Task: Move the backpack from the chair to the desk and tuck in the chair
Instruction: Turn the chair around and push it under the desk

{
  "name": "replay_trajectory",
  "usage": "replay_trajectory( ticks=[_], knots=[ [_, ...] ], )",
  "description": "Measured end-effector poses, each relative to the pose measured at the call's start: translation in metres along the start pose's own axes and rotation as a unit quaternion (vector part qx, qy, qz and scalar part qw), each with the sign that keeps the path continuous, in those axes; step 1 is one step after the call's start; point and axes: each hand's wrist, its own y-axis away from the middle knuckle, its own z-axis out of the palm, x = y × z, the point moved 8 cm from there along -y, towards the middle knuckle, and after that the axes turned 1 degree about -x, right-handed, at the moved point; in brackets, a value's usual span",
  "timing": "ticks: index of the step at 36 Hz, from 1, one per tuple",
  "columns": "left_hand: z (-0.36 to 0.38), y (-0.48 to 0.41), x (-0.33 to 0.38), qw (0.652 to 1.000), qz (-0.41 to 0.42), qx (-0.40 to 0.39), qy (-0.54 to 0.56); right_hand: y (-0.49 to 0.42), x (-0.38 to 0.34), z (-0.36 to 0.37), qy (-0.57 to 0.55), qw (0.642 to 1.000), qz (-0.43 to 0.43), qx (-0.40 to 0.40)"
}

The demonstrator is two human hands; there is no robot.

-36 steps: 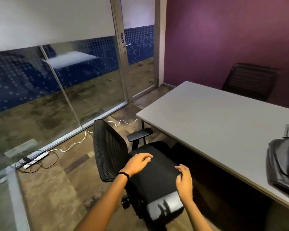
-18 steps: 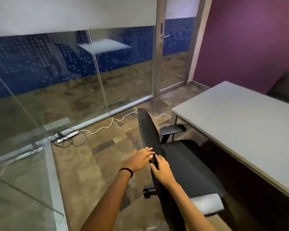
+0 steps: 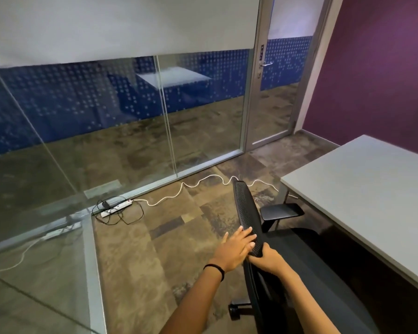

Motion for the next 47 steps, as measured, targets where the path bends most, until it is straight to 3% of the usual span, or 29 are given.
replay_trajectory(
  ticks=[8, 17, 25, 28, 31, 39, 43, 47],
  knots=[
    [-0.039, -0.050, -0.028, 0.989, 0.054, -0.037, -0.135, -0.050, -0.017, -0.010, -0.015, 0.992, 0.088, -0.091],
    [-0.058, -0.109, -0.042, 0.971, 0.122, -0.144, -0.149, -0.066, -0.017, -0.017, 0.021, 0.984, 0.134, -0.113],
    [-0.059, -0.159, -0.032, 0.944, 0.198, -0.174, -0.199, -0.061, -0.021, -0.022, 0.021, 0.974, 0.161, -0.160],
    [-0.049, -0.177, -0.027, 0.926, 0.213, -0.202, -0.236, -0.052, -0.023, -0.023, -0.022, 0.965, 0.186, -0.183],
    [-0.037, -0.195, -0.020, 0.887, 0.240, -0.243, -0.309, -0.050, -0.022, -0.023, -0.089, 0.953, 0.215, -0.195],
    [-0.024, -0.207, -0.014, 0.818, 0.274, -0.371, -0.344, -0.043, -0.018, -0.023, -0.196, 0.935, 0.272, -0.115],
    [-0.025, -0.211, -0.014, 0.806, 0.303, -0.374, -0.344, -0.038, -0.014, -0.012, -0.234, 0.924, 0.298, -0.054],
    [-0.024, -0.209, -0.015, 0.792, 0.346, -0.374, -0.336, -0.035, -0.009, -0.006, -0.260, 0.909, 0.319, 0.065]
  ],
)
